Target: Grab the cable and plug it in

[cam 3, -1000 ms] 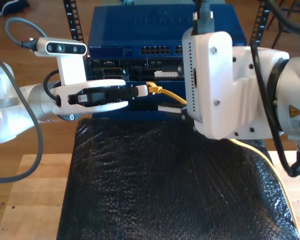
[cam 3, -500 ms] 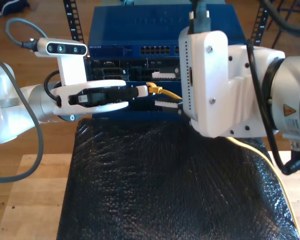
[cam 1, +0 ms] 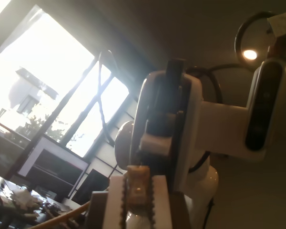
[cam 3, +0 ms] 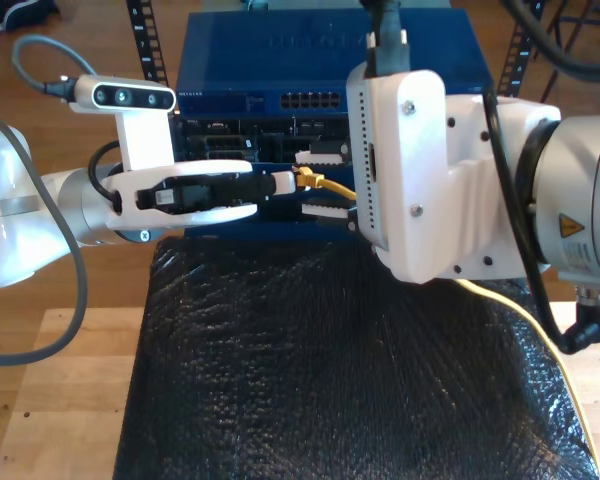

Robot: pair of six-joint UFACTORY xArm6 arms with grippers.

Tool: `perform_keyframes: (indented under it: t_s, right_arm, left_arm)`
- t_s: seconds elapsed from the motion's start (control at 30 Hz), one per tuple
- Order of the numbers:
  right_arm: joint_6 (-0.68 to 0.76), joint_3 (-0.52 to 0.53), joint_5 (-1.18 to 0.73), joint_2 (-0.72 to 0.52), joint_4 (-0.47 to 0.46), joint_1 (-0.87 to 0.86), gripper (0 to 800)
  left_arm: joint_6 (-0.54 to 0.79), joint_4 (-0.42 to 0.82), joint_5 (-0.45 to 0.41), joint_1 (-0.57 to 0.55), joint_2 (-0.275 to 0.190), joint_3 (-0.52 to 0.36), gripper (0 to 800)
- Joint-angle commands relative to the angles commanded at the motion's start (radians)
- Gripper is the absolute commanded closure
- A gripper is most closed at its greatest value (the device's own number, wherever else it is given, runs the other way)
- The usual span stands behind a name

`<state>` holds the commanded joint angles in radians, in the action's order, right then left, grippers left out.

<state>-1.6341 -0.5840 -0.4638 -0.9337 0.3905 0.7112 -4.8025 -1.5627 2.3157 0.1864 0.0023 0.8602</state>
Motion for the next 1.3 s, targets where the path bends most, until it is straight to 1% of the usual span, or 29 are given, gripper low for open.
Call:
perform_keyframes:
  t_s: [0.5, 0.7, 1.3]
  right_arm:
    - [0.000, 0.000, 0.000, 0.000, 0.000, 0.002, 547]
    - [0.000, 0.000, 0.002, 0.000, 0.000, 0.002, 573]
    - [0.000, 0.000, 0.002, 0.002, 0.000, 0.002, 604]
  left_arm:
    - [0.000, 0.000, 0.000, -0.002, 0.000, 0.000, 789]
    - [0.000, 0.000, 0.000, -0.002, 0.000, 0.000, 789]
    - [0.000, 0.000, 0.003, -0.002, 0.000, 0.002, 789]
